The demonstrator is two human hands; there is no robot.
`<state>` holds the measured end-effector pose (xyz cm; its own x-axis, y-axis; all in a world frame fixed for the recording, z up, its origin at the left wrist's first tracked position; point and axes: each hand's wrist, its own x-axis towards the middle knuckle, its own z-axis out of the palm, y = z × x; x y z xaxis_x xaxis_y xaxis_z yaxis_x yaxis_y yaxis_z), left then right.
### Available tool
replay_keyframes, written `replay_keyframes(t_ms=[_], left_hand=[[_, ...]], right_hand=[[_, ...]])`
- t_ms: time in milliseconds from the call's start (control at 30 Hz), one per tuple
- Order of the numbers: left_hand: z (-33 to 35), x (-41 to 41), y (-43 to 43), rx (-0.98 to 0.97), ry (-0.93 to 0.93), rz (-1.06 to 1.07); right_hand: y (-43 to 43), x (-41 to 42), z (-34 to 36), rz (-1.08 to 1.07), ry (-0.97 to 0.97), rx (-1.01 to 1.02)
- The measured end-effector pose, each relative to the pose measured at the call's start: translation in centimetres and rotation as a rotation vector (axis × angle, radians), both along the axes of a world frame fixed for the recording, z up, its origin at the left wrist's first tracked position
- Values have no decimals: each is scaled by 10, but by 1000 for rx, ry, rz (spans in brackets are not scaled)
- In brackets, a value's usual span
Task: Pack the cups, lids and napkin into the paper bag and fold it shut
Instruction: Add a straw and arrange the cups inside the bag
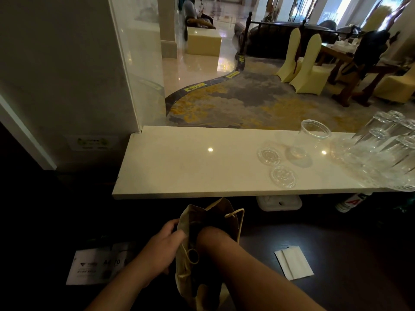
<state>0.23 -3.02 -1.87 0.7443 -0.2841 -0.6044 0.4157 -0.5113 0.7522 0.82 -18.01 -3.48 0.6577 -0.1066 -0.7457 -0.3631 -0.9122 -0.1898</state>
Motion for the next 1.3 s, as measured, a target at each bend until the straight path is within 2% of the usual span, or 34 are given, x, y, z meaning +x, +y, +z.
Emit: replay_keyframes(t_ms=[500, 600, 667, 867, 1000, 1067, 1167, 1300], left_hand=[[2, 2, 1, 15, 39, -17], [2, 4, 1, 6, 58, 3], [2, 4, 1, -3, 55, 5], [2, 6, 0, -13, 91, -42], [2, 9, -2, -14, 111, -11], [2, 10, -2, 2, 115, 10], [4, 10, -3, 12, 119, 23], [3, 7, -3, 23, 69, 20]], right_hand=[[0, 4, 18, 104, -9, -4], [-1, 2, 36, 151, -171, -16], [-4, -6, 50, 110, -315, -16], [-16, -38, 113, 93, -619, 155], [-34, -57, 143, -23, -766, 291], [-51, -61, 147, -82, -846, 282], [-82, -63, 140, -209, -885, 225], [-121, -69, 104, -300, -817, 101]])
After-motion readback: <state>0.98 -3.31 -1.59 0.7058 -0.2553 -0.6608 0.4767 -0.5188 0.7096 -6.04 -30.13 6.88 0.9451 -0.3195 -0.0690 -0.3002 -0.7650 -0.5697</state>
